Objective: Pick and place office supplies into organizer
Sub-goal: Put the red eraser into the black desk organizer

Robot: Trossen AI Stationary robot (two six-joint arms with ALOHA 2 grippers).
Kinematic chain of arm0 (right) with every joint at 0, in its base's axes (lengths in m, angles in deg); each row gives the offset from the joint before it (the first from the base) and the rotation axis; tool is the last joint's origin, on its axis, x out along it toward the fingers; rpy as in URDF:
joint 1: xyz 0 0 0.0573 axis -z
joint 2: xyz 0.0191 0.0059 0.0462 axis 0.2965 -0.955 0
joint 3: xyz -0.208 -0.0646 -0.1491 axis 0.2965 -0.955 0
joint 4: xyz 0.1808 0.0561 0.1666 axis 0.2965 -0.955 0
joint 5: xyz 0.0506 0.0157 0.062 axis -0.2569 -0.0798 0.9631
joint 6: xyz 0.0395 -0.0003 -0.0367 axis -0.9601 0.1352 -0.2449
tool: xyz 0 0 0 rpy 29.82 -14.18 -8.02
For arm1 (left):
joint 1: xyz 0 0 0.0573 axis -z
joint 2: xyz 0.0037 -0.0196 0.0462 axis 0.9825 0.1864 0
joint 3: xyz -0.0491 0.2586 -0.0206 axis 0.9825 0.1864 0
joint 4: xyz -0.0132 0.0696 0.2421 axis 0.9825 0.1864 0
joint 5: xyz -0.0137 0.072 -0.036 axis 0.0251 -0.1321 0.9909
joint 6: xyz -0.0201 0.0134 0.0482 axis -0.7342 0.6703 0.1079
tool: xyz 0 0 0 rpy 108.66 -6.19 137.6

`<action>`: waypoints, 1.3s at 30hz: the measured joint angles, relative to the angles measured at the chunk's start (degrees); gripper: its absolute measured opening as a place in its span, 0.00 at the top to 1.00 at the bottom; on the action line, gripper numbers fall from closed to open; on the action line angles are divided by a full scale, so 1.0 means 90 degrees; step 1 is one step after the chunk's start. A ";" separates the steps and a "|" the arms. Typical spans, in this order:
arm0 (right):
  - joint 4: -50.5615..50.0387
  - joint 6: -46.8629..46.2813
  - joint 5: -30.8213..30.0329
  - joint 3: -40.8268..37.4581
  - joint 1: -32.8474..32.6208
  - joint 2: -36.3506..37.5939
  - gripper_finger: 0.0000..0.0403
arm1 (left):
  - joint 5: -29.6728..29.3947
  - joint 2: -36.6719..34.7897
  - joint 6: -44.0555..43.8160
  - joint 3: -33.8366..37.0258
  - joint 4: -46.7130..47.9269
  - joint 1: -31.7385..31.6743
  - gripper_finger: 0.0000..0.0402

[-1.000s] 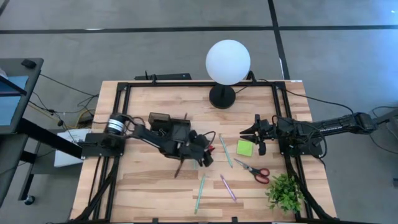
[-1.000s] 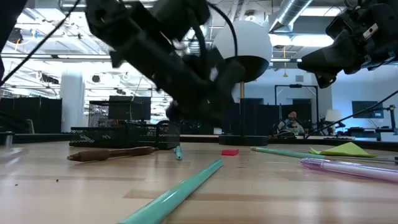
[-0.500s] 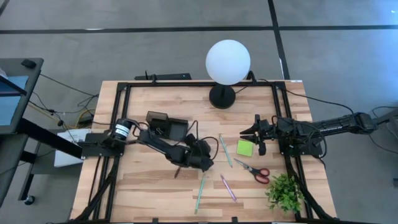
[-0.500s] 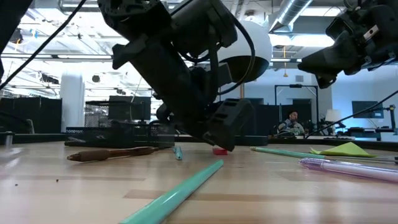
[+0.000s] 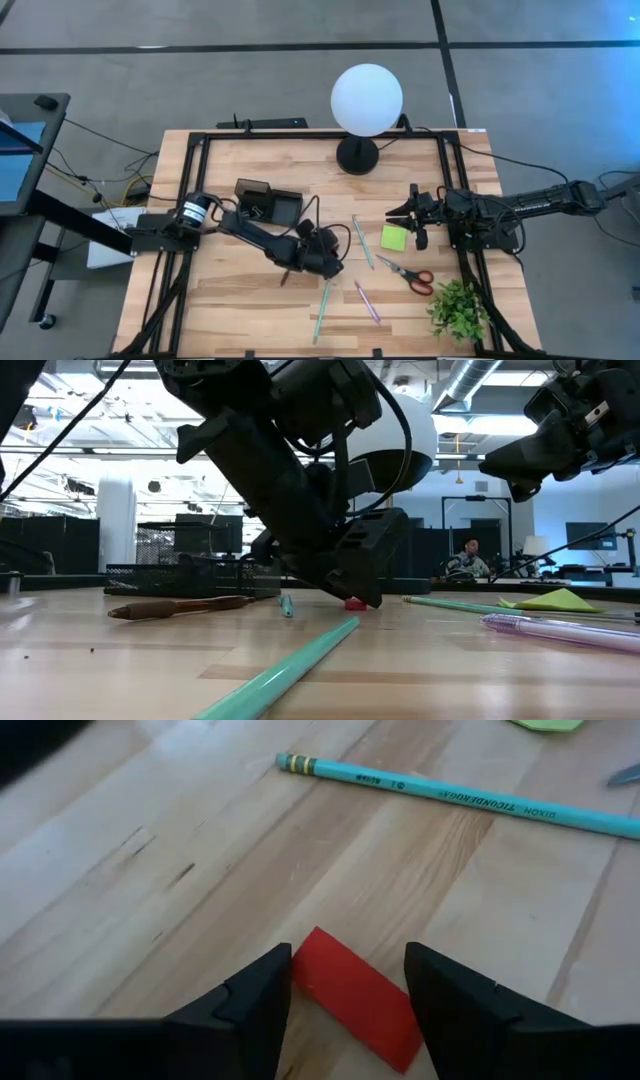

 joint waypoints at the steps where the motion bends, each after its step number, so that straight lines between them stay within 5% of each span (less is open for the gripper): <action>1: 0.0000 0.0000 0.0000 0.0000 0.0000 0.0000 0.81 | 0.0001 -0.0004 -0.0094 -0.0008 0.0111 0.0014 0.57; 16: 0.0000 0.0000 0.0001 0.0000 0.0000 0.0001 0.81 | -0.0113 0.0000 -0.0182 0.0019 0.0154 0.0437 0.99; 31: 0.0002 0.0002 0.0000 0.0000 0.0000 0.0000 0.81 | 0.0049 0.0013 0.0263 0.0019 0.0068 0.0496 0.99; 39: 0.0002 0.0007 0.0002 0.0000 0.0000 0.0000 0.81 | -0.0162 0.0018 0.2132 0.0026 -0.0141 0.0446 0.83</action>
